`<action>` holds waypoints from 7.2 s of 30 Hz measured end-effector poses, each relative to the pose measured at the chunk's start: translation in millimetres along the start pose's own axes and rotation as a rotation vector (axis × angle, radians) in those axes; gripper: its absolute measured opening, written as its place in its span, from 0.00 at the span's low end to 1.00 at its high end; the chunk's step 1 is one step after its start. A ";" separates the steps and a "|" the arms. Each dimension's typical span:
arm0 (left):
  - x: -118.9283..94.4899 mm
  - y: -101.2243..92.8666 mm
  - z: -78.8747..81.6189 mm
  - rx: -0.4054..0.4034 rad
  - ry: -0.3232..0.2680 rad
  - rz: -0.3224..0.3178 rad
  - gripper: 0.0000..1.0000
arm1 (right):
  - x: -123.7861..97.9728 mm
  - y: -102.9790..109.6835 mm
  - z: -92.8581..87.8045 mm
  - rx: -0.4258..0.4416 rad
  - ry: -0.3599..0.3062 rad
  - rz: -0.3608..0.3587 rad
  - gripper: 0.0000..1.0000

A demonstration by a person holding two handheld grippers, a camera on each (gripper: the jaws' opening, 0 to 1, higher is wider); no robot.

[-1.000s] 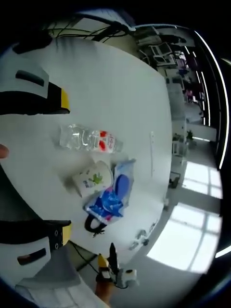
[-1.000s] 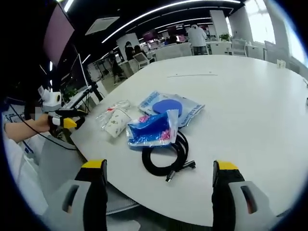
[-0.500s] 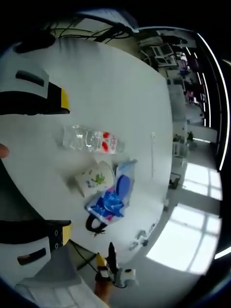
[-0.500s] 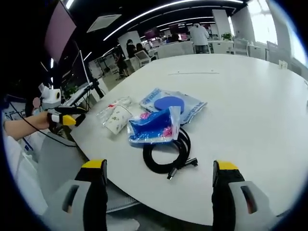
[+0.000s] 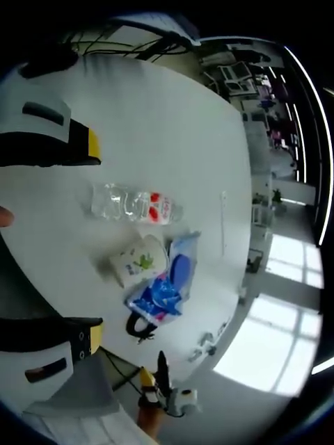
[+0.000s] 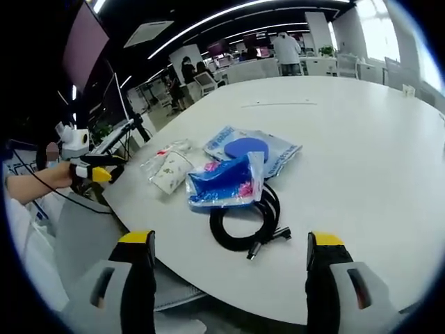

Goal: Arrange the tabletop items into an orderly group along one side of the table until the central work area is clear of visible clutter.

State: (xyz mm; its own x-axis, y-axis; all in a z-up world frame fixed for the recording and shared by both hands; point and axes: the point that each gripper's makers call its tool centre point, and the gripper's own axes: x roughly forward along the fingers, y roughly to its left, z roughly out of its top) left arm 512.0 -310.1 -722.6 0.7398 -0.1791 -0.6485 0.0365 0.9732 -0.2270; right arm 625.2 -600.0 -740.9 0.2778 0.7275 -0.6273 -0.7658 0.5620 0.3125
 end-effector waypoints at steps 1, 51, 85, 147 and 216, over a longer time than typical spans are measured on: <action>0.9 0.4 0.9 0.000 0.001 0.001 0.87 | 0.5 0.6 0.2 0.000 0.001 0.001 0.89; 86.8 49.4 10.0 0.004 0.141 -0.012 0.78 | 52.2 19.5 35.2 0.048 0.012 0.067 0.87; 115.4 57.2 6.3 0.044 0.226 0.055 0.68 | 92.4 73.8 106.4 0.171 -0.139 0.233 0.81; 82.3 27.5 84.9 0.156 -0.145 0.014 0.34 | 205.7 141.1 195.2 0.385 -0.128 0.388 0.73; 19.7 -4.4 47.6 0.072 -0.182 -0.020 0.45 | 141.2 275.4 189.2 -0.443 -0.225 0.885 0.23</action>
State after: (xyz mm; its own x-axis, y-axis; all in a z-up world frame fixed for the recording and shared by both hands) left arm 558.4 -311.0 -699.8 0.8477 -0.1760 -0.5005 0.0960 0.9787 -0.1816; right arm 563.2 -268.0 -608.4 -0.4259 0.8945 -0.1356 -0.8829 -0.3782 0.2783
